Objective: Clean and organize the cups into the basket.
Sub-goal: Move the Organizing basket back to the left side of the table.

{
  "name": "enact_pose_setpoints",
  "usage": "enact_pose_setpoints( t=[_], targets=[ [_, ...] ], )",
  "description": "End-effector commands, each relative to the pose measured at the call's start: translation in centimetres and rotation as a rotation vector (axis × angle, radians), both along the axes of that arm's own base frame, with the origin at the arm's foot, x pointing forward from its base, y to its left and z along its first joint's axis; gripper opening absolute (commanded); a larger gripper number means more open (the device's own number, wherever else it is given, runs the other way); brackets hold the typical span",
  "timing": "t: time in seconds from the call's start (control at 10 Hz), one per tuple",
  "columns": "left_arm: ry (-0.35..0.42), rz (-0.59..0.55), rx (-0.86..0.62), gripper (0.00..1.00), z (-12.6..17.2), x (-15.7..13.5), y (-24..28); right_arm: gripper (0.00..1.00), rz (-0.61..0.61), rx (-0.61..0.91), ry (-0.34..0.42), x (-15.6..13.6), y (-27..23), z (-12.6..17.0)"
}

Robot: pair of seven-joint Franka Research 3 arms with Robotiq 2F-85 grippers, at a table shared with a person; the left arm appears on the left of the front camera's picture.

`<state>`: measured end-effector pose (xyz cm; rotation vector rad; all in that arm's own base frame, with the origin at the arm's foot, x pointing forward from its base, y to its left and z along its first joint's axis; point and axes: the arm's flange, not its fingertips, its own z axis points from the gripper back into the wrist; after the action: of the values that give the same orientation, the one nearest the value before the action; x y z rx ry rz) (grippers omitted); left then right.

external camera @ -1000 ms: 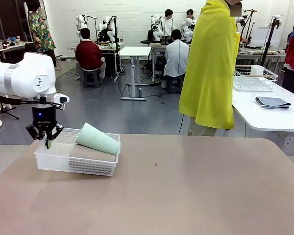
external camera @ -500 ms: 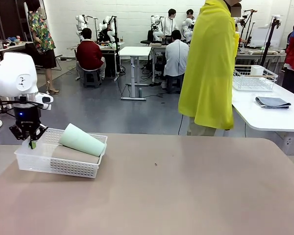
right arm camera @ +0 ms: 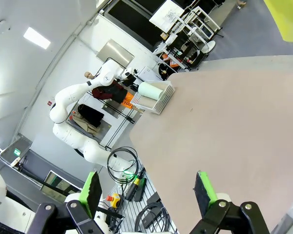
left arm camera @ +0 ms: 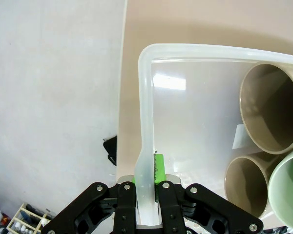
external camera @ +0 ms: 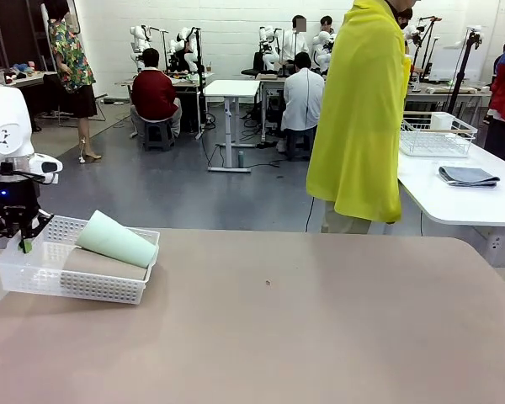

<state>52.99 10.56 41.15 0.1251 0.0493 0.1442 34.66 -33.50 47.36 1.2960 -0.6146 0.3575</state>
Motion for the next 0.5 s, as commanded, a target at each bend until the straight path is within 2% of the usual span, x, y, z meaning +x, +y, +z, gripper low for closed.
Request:
enact_pose_setpoints(
  t=[0.0,0.1,0.4],
  targets=[
    [-0.033,0.061,0.028,0.06,-0.16,-0.92,-0.53,1.00,0.007,-0.013,0.008,-0.08,-0.17,0.08],
    [0.000,0.000,0.000,0.06,0.00,0.00,0.00,1.00,0.007,-0.013,0.008,-0.08,-0.17,0.08],
    [0.000,0.000,0.000,0.06,0.00,0.00,0.00,1.00,0.007,-0.013,0.008,-0.08,-0.17,0.08]
  ],
)
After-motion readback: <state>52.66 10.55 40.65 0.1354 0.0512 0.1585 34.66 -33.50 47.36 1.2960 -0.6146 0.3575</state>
